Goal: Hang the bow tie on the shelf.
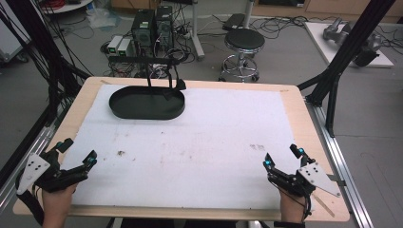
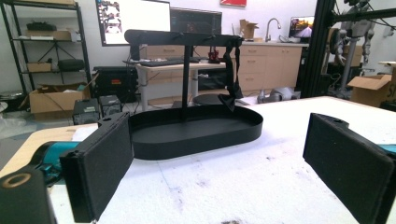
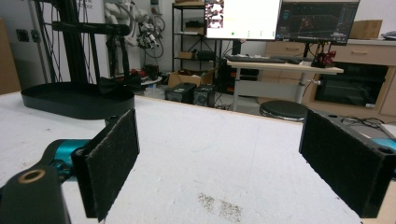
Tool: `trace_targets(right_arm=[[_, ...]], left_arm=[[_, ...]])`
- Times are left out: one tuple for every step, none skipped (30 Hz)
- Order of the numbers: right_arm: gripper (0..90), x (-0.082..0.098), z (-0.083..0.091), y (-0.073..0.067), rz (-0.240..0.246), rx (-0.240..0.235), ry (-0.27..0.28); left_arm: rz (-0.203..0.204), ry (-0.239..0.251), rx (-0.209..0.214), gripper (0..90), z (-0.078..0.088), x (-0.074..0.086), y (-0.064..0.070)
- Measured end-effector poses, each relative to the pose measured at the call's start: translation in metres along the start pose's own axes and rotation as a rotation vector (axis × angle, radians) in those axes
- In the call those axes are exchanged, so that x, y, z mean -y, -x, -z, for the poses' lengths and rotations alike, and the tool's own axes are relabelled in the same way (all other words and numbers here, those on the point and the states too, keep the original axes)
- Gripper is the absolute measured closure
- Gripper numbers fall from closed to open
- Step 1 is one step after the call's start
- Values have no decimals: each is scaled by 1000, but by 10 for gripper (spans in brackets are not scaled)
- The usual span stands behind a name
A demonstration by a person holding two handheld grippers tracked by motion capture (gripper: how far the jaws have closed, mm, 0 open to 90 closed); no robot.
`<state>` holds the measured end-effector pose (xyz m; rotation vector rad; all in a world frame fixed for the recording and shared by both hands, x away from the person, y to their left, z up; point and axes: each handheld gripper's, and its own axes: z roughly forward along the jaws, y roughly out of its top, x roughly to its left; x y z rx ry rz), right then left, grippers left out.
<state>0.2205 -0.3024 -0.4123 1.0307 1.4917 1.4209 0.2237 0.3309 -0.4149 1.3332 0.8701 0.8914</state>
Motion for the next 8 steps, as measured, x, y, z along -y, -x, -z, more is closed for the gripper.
trace_targets(right_arm=[[113,0,0,0,5,-4,2],[113,0,0,-1,5,-9,-2],[113,0,0,-1,8,-9,-1],[113,0,0,-1,13,-8,-1],[112,-1,0,-1,17,-10,1],[112,-1,0,-1,20,-10,2],[112,-1,0,-1,25,-10,2],[112,-1,0,-1,31,-10,5]], left_arm=[[-1,0,0,90,0,0,0],[3,4,0,90,0,0,0],[3,4,0,90,0,0,-1],[5,3,2,90,0,0,-1],[6,2,2,90,0,0,-1],[6,0,2,90,0,0,-1],[6,0,3,90,0,0,-1],[6,0,4,90,-1,0,-1]])
